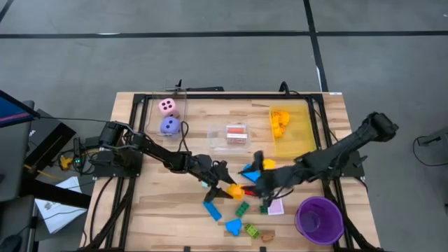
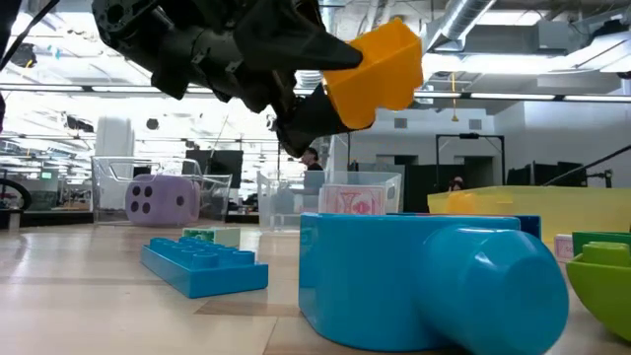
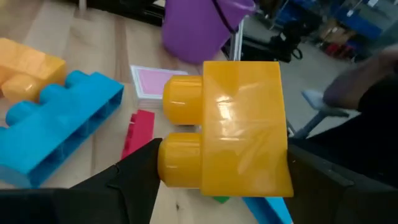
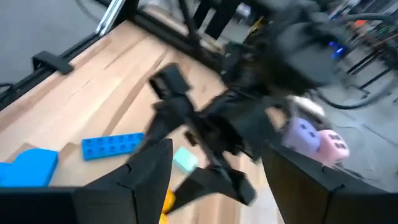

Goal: Pick & Place Toys
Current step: Put the yellow game piece into the yellow bin

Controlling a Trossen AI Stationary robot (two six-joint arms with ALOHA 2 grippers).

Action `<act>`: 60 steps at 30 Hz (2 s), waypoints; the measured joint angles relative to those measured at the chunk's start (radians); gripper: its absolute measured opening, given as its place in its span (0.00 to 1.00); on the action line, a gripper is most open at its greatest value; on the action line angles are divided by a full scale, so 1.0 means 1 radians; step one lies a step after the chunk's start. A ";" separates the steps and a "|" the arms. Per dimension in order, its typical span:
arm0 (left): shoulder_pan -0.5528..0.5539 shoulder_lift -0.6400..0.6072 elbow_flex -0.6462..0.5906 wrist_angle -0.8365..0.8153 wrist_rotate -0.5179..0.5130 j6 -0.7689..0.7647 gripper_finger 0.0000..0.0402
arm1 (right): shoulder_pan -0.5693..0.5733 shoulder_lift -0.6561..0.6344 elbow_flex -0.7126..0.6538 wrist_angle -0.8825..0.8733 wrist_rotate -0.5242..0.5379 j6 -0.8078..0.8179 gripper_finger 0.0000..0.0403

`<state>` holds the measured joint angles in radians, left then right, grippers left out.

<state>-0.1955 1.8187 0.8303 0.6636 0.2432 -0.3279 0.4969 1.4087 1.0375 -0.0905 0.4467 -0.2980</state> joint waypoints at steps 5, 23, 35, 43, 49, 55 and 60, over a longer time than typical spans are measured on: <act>0.017 0.000 0.000 0.065 0.061 -0.086 0.66 | 0.036 0.144 0.175 -0.138 0.000 0.007 0.59; 0.041 0.000 0.001 0.292 0.127 -0.177 0.66 | 0.150 0.178 0.281 -0.287 0.133 0.072 0.60; 0.028 0.000 0.048 0.298 0.164 -0.186 0.66 | 0.114 0.183 0.280 -0.295 0.137 0.081 0.60; 0.024 0.000 0.057 0.296 0.175 -0.185 0.66 | 0.128 0.183 0.280 -0.325 0.131 0.082 0.60; 0.024 0.000 0.057 0.307 0.175 -0.185 0.66 | 0.130 0.183 0.280 -0.337 0.131 0.081 0.60; 0.024 0.000 0.057 0.305 0.174 -0.183 0.66 | 0.114 0.183 0.280 -0.337 0.130 0.086 0.58; 0.025 0.000 0.057 0.306 0.174 -0.183 0.66 | 0.101 0.183 0.280 -0.346 0.123 0.089 0.51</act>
<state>-0.1705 1.8187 0.8875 0.9693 0.4170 -0.5106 0.5983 1.5913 1.3174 -0.4361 0.5698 -0.2088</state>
